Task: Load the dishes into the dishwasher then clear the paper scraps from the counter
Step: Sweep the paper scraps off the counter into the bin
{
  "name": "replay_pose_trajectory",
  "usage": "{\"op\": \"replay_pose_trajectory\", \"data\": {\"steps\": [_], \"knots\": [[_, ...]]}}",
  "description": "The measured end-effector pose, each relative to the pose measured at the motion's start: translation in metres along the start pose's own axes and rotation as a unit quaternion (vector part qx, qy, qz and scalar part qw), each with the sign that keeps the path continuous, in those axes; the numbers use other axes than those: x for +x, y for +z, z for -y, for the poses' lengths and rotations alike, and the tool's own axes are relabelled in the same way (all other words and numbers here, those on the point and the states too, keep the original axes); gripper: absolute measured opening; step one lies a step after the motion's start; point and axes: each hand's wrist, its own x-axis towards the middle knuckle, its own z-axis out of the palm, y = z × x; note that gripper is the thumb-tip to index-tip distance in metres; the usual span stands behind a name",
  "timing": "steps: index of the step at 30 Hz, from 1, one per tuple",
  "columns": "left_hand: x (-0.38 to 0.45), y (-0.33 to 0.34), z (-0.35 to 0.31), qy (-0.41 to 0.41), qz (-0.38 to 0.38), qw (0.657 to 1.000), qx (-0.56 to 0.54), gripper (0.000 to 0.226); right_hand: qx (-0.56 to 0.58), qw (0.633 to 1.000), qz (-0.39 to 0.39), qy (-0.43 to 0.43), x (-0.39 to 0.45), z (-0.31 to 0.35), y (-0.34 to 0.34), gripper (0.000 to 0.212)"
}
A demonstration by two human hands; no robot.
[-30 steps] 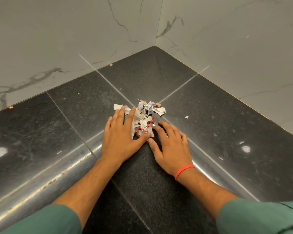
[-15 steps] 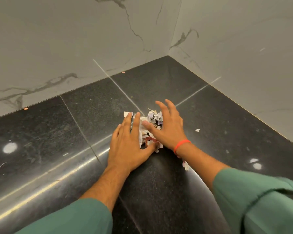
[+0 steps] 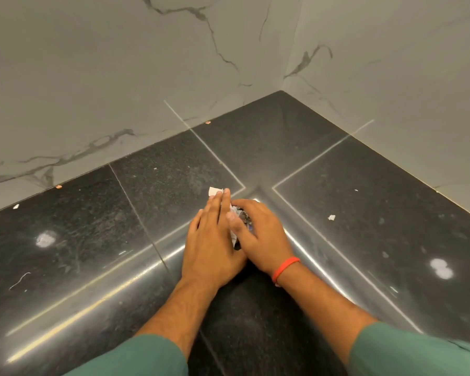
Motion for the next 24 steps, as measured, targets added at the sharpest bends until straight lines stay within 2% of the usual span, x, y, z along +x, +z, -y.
{"op": "replay_pose_trajectory", "data": {"steps": [4,7,11,13,16,19,22,24], "knots": [[0.0,0.0,0.003,0.011,-0.006,1.0,-0.003,0.086,-0.005,1.0,-0.001,0.009,-0.007,0.009,0.001,0.058],[0.0,-0.005,0.003,0.014,-0.002,1.0,-0.019,0.083,0.022,0.999,-0.032,0.026,-0.011,0.018,0.002,0.06],[-0.004,-0.007,-0.006,0.045,0.045,0.998,0.002,0.075,0.077,0.99,-0.102,0.067,-0.038,0.028,0.004,0.039],[-0.01,-0.005,-0.011,0.045,0.065,0.997,-0.012,0.08,0.089,0.986,-0.114,0.086,-0.052,0.032,0.0,0.028],[-0.025,0.003,-0.027,0.009,0.062,0.997,-0.04,0.079,0.102,0.983,-0.101,0.113,-0.072,0.034,-0.011,0.024],[-0.052,0.016,-0.052,-0.003,0.058,0.997,-0.055,0.067,0.129,0.978,-0.098,0.129,-0.101,0.031,-0.025,0.025],[-0.085,0.023,-0.072,0.033,0.083,0.992,-0.09,0.084,0.143,0.975,-0.095,0.14,-0.141,0.028,-0.044,0.031],[-0.11,0.029,-0.086,0.049,0.087,0.988,-0.121,0.085,0.172,0.967,-0.087,0.166,-0.17,0.029,-0.061,0.027]]}}
